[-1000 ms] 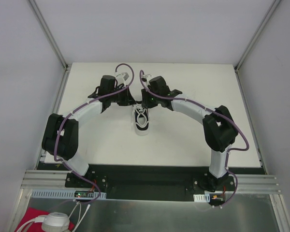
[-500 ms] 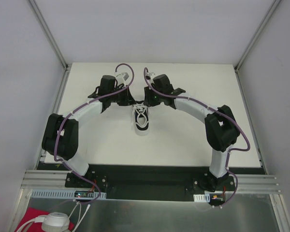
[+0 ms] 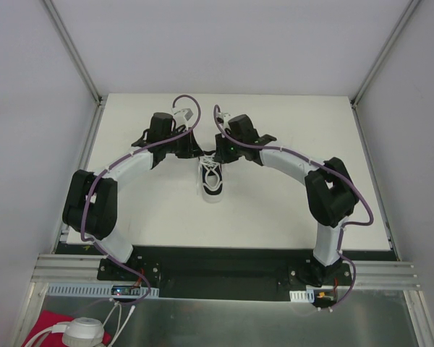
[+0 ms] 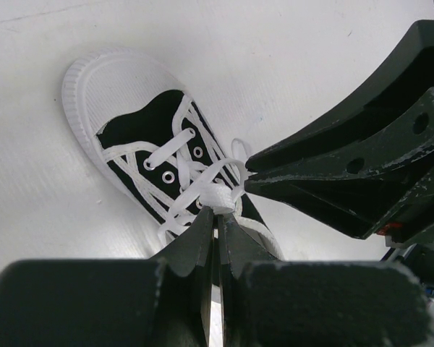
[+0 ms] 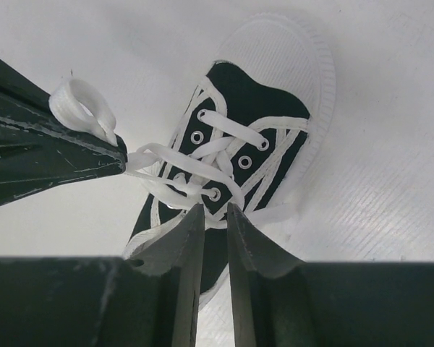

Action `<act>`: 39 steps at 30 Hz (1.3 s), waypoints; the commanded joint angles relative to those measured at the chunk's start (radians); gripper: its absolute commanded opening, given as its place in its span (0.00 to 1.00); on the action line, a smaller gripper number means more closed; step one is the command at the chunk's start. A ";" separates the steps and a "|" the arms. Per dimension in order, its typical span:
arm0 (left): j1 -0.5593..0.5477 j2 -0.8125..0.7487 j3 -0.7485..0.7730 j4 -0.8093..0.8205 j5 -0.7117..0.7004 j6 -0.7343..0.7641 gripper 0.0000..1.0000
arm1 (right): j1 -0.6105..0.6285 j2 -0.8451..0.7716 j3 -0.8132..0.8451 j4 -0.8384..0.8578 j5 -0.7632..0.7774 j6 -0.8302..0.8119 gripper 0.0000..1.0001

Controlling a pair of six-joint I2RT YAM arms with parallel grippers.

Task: Tie the shoes
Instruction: Cross the shoelace with the shoelace.

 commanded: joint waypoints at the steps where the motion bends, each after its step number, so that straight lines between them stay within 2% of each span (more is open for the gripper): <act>1: -0.005 -0.047 0.031 0.003 0.010 0.030 0.00 | 0.007 -0.029 0.002 0.024 -0.012 0.006 0.22; 10: -0.006 -0.048 0.028 0.003 0.010 0.030 0.00 | 0.003 -0.079 -0.005 0.031 0.014 -0.006 0.25; 13: -0.006 -0.048 0.028 0.003 0.011 0.030 0.00 | -0.011 -0.075 0.008 0.018 -0.010 -0.026 0.37; 17: -0.005 -0.053 0.025 0.002 0.008 0.033 0.00 | -0.039 -0.060 0.015 -0.013 -0.067 -0.042 0.43; 19: -0.006 -0.053 0.026 0.002 0.010 0.033 0.00 | -0.060 -0.049 0.023 -0.021 -0.135 -0.045 0.44; 23: -0.005 -0.048 0.032 0.002 0.011 0.032 0.00 | -0.067 0.003 0.077 -0.100 -0.180 -0.092 0.43; 32: -0.006 -0.051 0.037 -0.009 0.008 0.036 0.00 | -0.073 0.057 0.132 -0.102 -0.317 -0.125 0.42; 36: -0.005 -0.051 0.038 -0.012 0.010 0.038 0.00 | -0.096 0.092 0.163 -0.105 -0.390 -0.140 0.49; 39: -0.005 -0.051 0.040 -0.014 0.010 0.041 0.00 | -0.116 0.120 0.181 -0.113 -0.424 -0.143 0.50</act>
